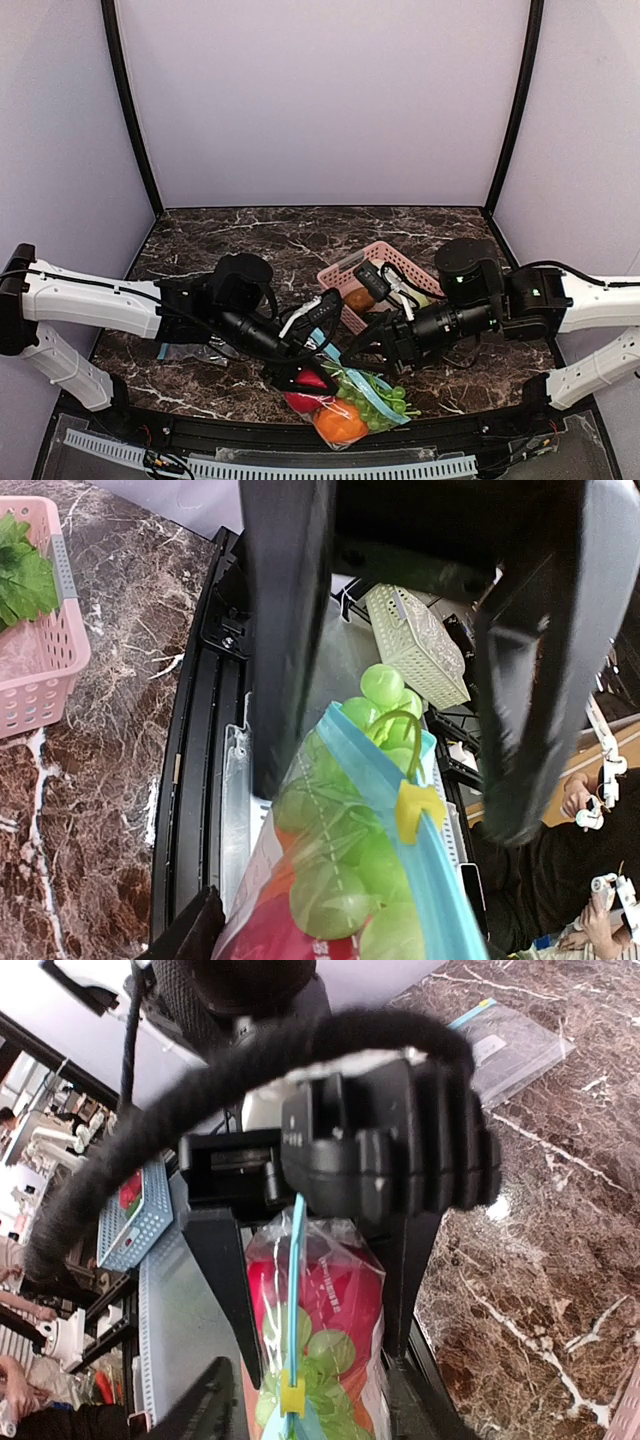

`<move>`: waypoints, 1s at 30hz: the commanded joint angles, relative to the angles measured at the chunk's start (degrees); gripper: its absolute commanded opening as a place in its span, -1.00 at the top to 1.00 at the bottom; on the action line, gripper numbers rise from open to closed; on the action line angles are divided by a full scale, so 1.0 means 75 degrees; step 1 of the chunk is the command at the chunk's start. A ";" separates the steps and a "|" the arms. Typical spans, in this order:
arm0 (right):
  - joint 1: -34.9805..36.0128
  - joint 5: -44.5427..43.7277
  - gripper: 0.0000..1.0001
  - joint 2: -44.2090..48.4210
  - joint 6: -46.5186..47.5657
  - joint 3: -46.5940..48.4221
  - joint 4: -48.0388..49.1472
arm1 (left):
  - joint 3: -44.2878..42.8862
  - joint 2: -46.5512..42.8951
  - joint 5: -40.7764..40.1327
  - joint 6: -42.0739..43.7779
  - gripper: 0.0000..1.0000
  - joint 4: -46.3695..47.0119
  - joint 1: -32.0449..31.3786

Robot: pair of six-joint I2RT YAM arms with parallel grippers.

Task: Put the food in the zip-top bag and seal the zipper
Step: Adjust the fake fruit in the zipper food storage bag.

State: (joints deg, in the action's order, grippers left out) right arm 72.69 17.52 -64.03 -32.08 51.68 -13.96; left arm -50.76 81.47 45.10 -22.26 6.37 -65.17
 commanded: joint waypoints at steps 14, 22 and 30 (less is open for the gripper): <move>-0.0633 -0.0568 -0.43 0.1909 -0.0995 -0.0760 -0.1247 | 0.2108 -0.2085 -0.1666 -0.1394 0.21 0.2646 0.0553; -0.0633 -0.0221 0.21 0.2036 -0.1058 -0.0729 -0.0996 | 0.2198 -0.2392 -0.1795 -0.1401 0.20 0.2549 0.0707; -0.0634 -0.0186 0.31 0.1484 -0.0861 -0.0348 -0.0668 | 0.2010 -0.2170 -0.1197 -0.1388 0.21 0.2509 0.0702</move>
State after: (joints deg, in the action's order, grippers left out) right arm 68.18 15.25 -51.46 -39.38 46.74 -22.37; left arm -34.46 64.90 33.12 -32.42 23.31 -60.14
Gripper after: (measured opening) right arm 0.351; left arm 0.609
